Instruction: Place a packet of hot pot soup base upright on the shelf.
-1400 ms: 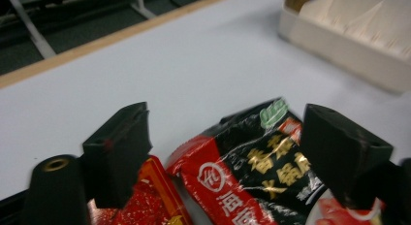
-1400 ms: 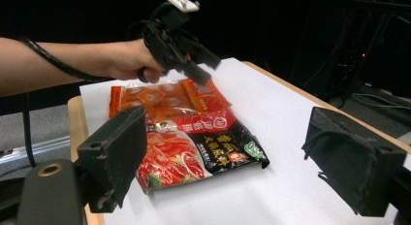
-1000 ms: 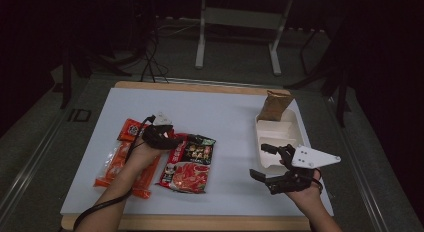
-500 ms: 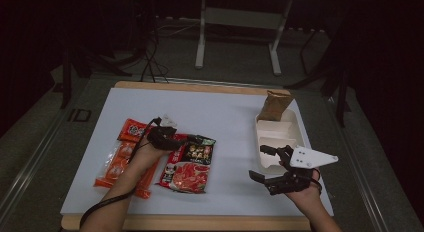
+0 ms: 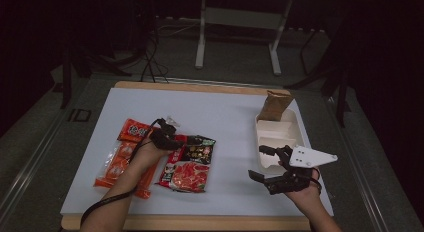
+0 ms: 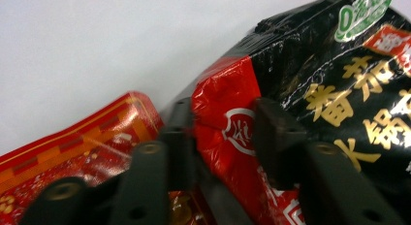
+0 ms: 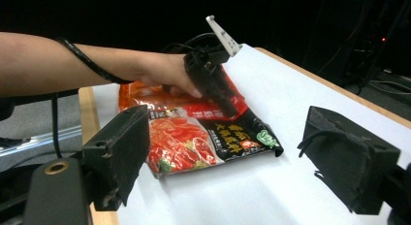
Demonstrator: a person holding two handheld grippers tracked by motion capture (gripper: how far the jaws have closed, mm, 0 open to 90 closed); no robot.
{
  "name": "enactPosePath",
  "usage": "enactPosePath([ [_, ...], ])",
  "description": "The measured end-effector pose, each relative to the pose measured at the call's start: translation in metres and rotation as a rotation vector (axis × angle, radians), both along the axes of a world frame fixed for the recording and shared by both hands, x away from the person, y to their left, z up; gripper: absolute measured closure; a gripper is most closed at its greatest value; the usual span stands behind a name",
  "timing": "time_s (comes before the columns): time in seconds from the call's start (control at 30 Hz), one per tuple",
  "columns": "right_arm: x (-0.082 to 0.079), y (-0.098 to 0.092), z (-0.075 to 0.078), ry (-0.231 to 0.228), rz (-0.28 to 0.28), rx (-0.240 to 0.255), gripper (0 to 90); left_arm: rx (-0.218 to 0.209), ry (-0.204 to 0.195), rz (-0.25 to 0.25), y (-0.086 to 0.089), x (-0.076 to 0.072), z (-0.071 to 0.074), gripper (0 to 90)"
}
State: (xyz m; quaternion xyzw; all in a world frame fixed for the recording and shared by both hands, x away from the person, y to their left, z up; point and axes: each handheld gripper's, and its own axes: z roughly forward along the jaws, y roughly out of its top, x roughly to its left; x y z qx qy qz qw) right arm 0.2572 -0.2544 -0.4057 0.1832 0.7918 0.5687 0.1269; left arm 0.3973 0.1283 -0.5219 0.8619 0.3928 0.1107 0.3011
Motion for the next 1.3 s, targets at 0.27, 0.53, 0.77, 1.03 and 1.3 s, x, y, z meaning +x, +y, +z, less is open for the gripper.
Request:
enactPosePath([
  [0.27, 0.001, 0.001, -0.001, 0.007, -0.012, -0.003, 16.1, 0.042, -0.008, 0.036, -0.006, -0.003, 0.006, 81.7],
  [0.53, 0.003, -0.003, 0.000, 0.001, -0.035, 0.024, 12.0, 0.054, -0.084, 0.024, -0.010, -0.012, 0.016, 85.6],
  [0.77, 0.003, -0.006, 0.002, 0.012, -0.026, 0.058, 11.0, 0.004, -0.158, 0.014, -0.012, -0.024, 0.036, 87.5],
  [1.03, 0.007, -0.008, 0.000, -0.036, -0.050, 0.051, 14.2, -0.031, -0.220, -0.003, -0.014, -0.038, 0.055, 88.0],
  [1.3, 0.009, -0.009, 0.000, -0.037, -0.074, 0.044, 15.6, -0.062, -0.276, -0.028, -0.015, -0.054, 0.070, 88.3],
])
